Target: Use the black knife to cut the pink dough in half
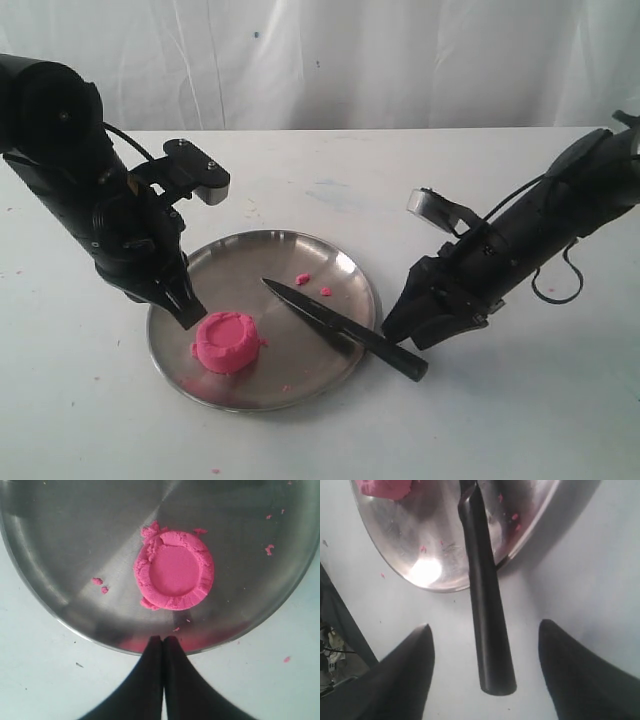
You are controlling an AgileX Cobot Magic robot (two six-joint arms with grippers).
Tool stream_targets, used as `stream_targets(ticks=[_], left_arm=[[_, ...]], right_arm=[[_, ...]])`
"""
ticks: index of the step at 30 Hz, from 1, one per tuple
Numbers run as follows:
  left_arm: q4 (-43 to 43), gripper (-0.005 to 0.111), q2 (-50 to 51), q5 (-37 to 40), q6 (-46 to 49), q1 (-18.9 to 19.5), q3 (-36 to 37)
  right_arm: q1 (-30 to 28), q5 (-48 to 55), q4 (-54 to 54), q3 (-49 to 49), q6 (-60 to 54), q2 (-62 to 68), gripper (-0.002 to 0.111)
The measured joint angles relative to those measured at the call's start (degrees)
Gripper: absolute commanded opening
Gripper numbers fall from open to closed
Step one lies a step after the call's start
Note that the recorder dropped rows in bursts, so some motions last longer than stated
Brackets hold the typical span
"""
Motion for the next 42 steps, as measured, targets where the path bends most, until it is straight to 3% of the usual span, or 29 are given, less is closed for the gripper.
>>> stream_targets(ticks=[23,27,33,42], left_arm=[[-0.4,0.001,0.0,-0.9,0.0,0.0,0.0],[-0.4,0.001,0.0,-1.0,0.0,0.0,0.0],[-0.4,0.001,0.0,-1.0,0.0,0.0,0.0],[-0.4,0.001,0.0,-1.2,0.0,0.0,0.0]], right_arm=[[4.2,3.0,4.8,0.0,-5.4,6.8,0.051],[4.2,3.6,5.6,0.0,-5.7,7.7,0.039],[4.3,3.6,5.4,0.0,-5.7,7.8,0.000],[4.4,2.9,4.6,-0.1,-5.9,7.4,0.000]])
